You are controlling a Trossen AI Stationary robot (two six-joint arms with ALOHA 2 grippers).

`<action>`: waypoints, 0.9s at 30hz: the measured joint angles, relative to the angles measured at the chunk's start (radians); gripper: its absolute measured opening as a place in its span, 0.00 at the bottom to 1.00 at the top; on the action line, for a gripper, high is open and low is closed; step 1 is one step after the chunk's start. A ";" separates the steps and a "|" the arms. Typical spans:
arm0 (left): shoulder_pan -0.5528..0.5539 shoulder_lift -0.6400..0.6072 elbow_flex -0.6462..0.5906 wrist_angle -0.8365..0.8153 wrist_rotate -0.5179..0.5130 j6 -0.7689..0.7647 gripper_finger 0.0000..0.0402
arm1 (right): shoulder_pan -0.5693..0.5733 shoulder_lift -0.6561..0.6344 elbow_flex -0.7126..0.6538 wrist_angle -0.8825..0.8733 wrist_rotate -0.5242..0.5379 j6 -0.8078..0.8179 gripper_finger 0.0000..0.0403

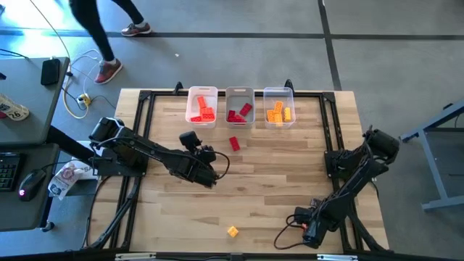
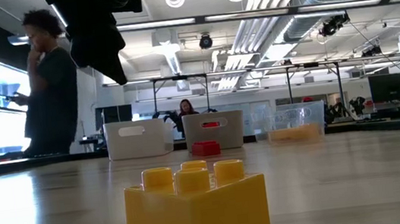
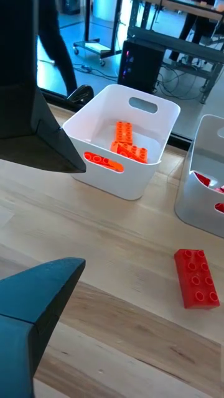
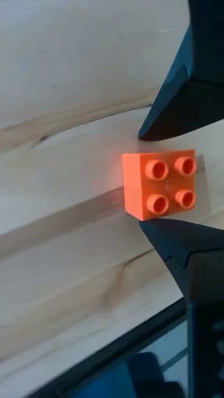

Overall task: Sort & place blocks by color
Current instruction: Put the orange game piece into the white bin

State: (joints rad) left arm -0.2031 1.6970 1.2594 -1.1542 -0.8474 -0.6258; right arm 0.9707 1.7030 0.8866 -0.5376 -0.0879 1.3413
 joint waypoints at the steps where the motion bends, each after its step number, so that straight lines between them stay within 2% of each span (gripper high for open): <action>1: 0.000 0.000 0.000 0.000 0.000 0.000 0.55 | 0.000 0.005 0.001 -0.008 0.001 0.023 0.51; 4: 0.000 0.000 0.000 0.000 0.000 0.000 0.55 | 0.000 0.008 0.001 -0.032 0.008 0.072 0.46; 11: 0.000 0.000 0.000 0.000 0.000 0.000 0.55 | 0.001 0.009 0.001 -0.051 0.042 0.123 0.28; 22: 0.000 0.000 0.000 0.000 0.002 0.001 0.55 | 0.001 0.007 0.003 -0.057 0.052 0.143 0.28; 27: 0.000 0.000 0.000 0.000 0.002 0.001 0.55 | 0.000 0.009 0.059 -0.114 0.122 0.124 0.28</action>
State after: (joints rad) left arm -0.2028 1.6970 1.2594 -1.1545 -0.8459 -0.6245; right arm 0.9711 1.7124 0.9453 -0.6515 0.0340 1.4650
